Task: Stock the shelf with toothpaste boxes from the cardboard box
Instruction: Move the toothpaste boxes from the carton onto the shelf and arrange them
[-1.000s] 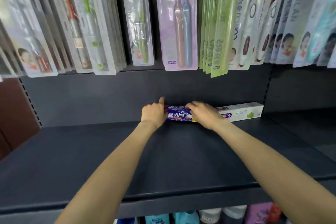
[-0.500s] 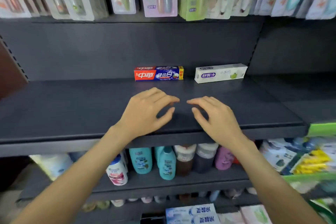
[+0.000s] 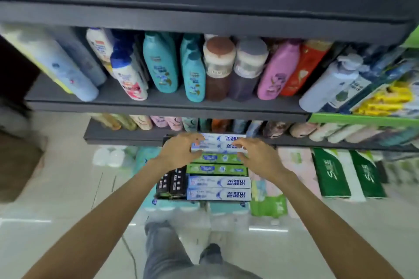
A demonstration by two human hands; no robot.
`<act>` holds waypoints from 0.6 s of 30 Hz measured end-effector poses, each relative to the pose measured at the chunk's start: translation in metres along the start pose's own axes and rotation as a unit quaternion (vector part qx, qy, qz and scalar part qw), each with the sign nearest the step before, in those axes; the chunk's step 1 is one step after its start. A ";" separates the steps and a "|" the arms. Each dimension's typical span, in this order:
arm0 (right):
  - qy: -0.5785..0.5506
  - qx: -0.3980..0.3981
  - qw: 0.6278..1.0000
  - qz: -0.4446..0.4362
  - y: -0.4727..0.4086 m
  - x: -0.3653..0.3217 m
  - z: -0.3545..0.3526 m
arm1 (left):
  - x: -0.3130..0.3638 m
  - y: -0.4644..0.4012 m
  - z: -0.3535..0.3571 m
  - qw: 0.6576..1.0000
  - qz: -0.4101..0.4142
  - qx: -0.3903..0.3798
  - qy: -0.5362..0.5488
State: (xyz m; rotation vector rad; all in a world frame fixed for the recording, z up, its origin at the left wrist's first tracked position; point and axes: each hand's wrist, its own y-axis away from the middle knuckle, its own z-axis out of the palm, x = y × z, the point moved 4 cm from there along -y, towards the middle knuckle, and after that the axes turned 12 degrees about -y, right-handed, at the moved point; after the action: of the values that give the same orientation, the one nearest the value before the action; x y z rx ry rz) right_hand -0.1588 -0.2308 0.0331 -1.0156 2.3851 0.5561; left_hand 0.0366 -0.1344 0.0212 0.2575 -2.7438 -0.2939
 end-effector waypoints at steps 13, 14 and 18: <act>0.157 -0.173 0.970 0.062 0.036 0.060 0.121 | 0.013 0.020 0.135 0.971 0.067 -0.121 -0.196; 0.175 -0.171 0.968 0.053 0.035 0.061 0.122 | 0.017 0.019 0.140 0.964 0.073 -0.132 -0.217; 0.193 -0.186 0.963 0.017 0.029 0.055 0.118 | 0.027 0.017 0.152 0.954 0.075 -0.140 -0.255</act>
State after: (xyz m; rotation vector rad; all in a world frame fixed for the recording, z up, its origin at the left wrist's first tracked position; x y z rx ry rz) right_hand -0.1815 -0.1792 -0.0876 -1.3495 2.7025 0.9188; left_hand -0.0472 -0.0986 -0.1039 -0.1227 -3.1434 -0.7958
